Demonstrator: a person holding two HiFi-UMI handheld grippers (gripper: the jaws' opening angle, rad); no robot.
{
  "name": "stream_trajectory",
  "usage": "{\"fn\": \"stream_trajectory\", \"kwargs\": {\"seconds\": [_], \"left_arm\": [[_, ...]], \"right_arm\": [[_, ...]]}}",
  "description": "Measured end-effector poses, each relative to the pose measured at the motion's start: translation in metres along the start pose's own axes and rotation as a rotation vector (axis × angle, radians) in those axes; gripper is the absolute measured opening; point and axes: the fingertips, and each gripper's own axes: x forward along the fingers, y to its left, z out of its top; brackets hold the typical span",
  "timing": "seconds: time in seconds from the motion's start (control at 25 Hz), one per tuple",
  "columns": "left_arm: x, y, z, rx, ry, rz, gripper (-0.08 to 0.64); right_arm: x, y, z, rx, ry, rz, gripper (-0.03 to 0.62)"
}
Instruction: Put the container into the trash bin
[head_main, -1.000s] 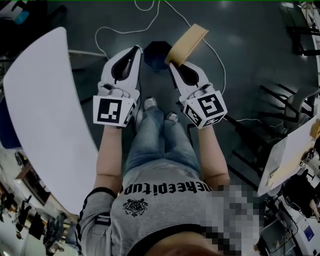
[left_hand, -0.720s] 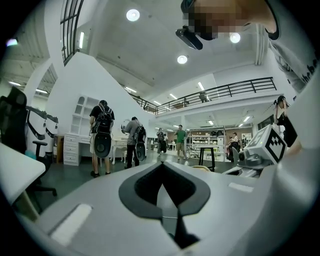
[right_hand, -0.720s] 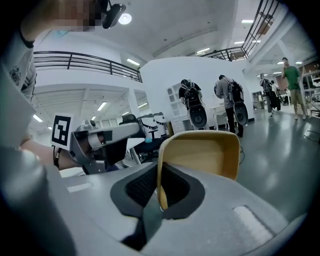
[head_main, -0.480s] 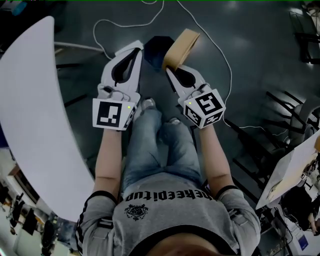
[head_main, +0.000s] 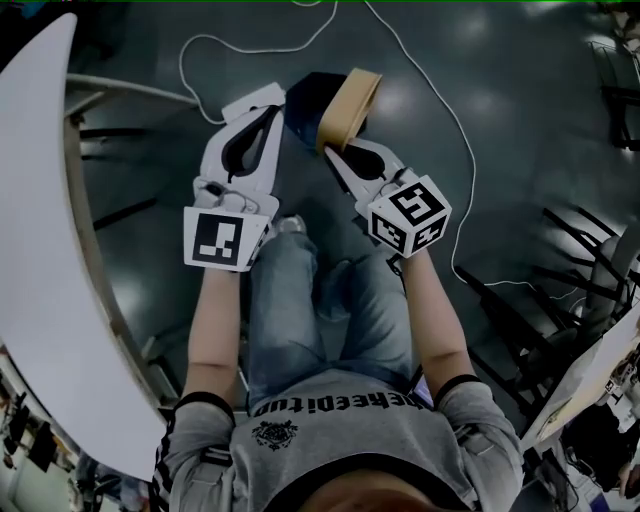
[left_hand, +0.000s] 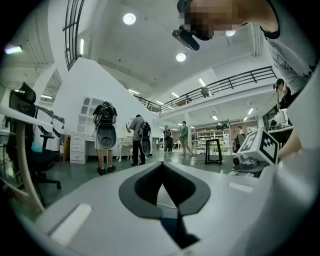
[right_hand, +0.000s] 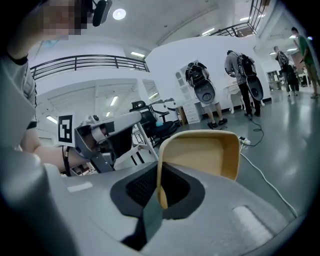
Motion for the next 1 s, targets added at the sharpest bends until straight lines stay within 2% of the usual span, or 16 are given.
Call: {"fn": "stream_trajectory", "kwargs": {"seconds": [0.24,0.48,0.68,1.0], "left_arm": [[0.005,0.002,-0.07,0.021,-0.03,0.01,0.02],[0.004,0.001,-0.13,0.031,-0.045,-0.012,0.02],[0.004,0.004,-0.16,0.045,-0.066,-0.028,0.02],[0.004,0.0,-0.189,0.11,-0.091,-0.028,0.02]], "right_arm": [[0.028,-0.034,-0.059,0.037,-0.003,0.07,0.015],[0.056,-0.063,-0.107,0.022,0.021,0.134,0.016],[0.077,-0.084,-0.133,0.007,0.06,0.176,0.015],[0.092,-0.105,-0.163,-0.068,0.158,0.183,0.015]]}}
